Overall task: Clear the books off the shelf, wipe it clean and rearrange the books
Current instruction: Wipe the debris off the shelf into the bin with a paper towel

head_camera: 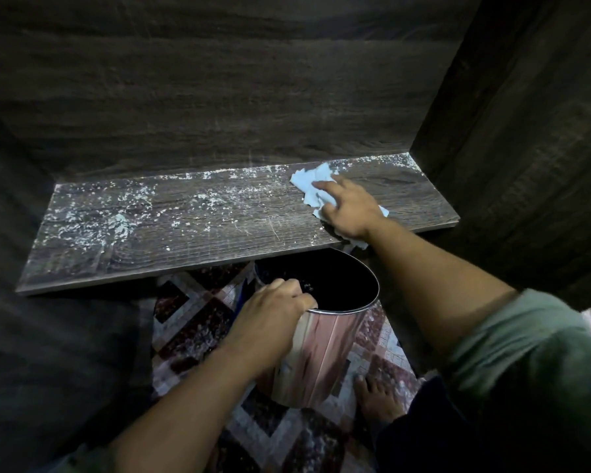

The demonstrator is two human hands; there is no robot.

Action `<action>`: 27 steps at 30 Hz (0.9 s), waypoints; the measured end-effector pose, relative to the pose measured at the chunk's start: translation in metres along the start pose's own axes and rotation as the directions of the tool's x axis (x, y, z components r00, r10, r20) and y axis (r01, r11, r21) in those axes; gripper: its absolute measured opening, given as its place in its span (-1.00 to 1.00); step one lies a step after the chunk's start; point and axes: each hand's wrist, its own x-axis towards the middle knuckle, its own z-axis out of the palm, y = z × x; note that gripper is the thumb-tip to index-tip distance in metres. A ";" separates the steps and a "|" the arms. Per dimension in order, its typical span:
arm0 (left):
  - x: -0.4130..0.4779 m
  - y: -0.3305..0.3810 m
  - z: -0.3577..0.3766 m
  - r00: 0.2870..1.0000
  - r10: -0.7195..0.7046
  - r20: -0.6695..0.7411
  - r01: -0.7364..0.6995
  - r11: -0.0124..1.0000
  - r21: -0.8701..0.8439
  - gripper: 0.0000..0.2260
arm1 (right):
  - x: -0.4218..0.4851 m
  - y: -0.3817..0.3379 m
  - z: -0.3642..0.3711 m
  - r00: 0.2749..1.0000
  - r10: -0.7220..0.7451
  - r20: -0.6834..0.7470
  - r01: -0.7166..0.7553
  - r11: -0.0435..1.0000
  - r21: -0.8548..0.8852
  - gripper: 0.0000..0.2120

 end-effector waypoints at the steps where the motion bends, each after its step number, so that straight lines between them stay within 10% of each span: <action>1: 0.000 0.000 0.000 1.000 0.000 0.002 0.000 1.000 -0.006 -0.64 | -0.005 -0.001 -0.002 0.998 -0.052 0.024 0.051 0.998 0.032 -0.52; 13: -0.006 0.002 -0.001 0.998 0.021 -0.065 -0.019 0.999 0.030 -0.56 | -0.102 -0.021 -0.046 0.946 -0.197 0.256 0.177 0.979 0.101 -0.60; 19: -0.010 0.002 -0.001 0.998 0.025 -0.053 -0.026 1.000 -0.006 -0.61 | -0.107 -0.023 -0.052 0.949 -0.099 -0.301 0.157 0.972 0.176 -0.53; 24: -0.004 0.001 -0.001 0.999 0.011 -0.041 -0.011 1.000 -0.004 -0.61 | -0.111 -0.011 -0.024 0.994 -0.096 -0.053 0.098 0.995 0.033 -0.60; 27: 0.002 0.003 0.001 0.999 0.014 -0.040 -0.013 1.000 0.023 -0.58 | -0.104 -0.010 -0.028 0.985 -0.062 -0.160 0.079 0.992 0.102 -0.61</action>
